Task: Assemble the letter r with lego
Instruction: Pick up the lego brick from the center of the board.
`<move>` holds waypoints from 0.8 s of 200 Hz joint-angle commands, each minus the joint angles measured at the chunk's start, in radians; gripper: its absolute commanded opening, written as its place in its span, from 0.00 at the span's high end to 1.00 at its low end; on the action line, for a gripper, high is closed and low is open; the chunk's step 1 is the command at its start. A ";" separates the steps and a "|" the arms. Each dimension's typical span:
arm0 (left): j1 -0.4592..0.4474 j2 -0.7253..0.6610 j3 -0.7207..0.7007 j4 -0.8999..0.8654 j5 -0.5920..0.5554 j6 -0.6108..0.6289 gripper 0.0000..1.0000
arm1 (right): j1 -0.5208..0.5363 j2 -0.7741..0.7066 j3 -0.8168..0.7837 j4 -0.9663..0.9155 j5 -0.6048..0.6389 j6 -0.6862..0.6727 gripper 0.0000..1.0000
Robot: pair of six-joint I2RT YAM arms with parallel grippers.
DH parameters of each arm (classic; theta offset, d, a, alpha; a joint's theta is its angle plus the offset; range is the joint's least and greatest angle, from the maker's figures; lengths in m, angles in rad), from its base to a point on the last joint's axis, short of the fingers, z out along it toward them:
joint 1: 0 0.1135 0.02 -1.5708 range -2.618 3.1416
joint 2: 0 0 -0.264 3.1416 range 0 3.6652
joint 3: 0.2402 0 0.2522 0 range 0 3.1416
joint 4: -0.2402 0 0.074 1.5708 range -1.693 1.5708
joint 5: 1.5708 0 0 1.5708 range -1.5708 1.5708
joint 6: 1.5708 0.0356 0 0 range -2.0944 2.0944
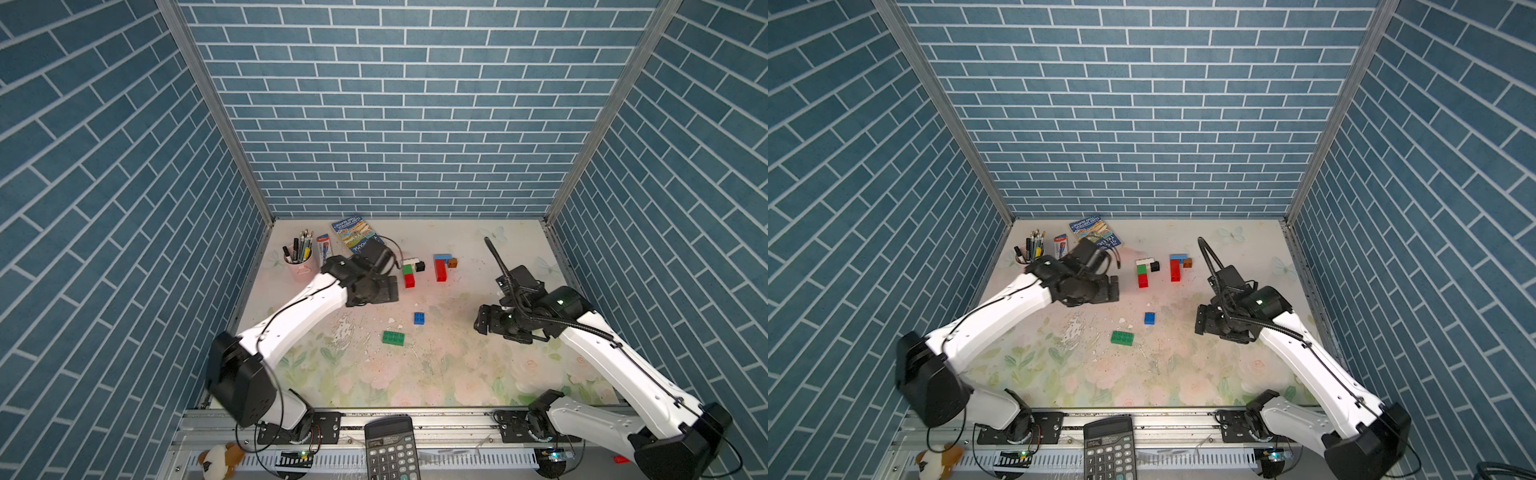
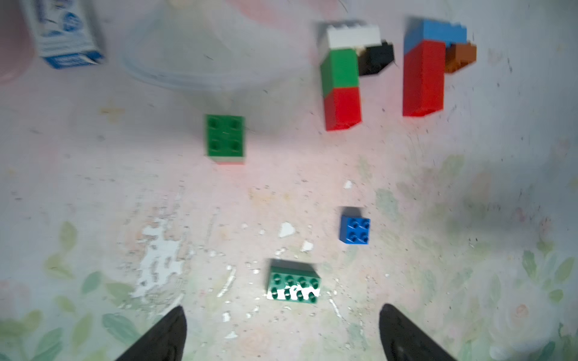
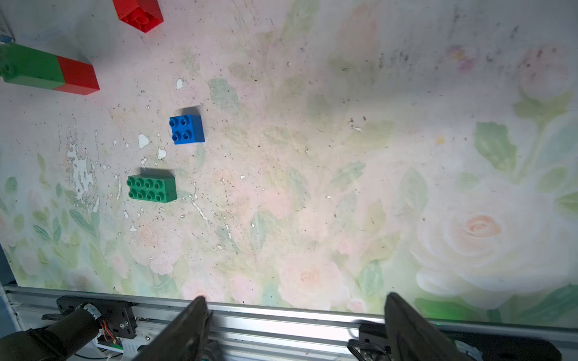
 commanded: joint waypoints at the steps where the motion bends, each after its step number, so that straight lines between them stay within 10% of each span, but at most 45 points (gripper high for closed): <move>1: 0.118 -0.134 -0.114 -0.044 0.036 0.130 0.02 | 0.069 0.068 0.009 0.143 0.087 0.180 0.13; 42: 0.294 -0.327 -0.247 -0.079 0.137 0.308 0.00 | 0.243 0.323 0.124 0.208 0.172 0.273 0.14; 160: 0.346 -0.459 -0.348 -0.042 0.152 0.288 0.00 | 0.389 0.798 0.480 0.193 0.151 0.408 0.17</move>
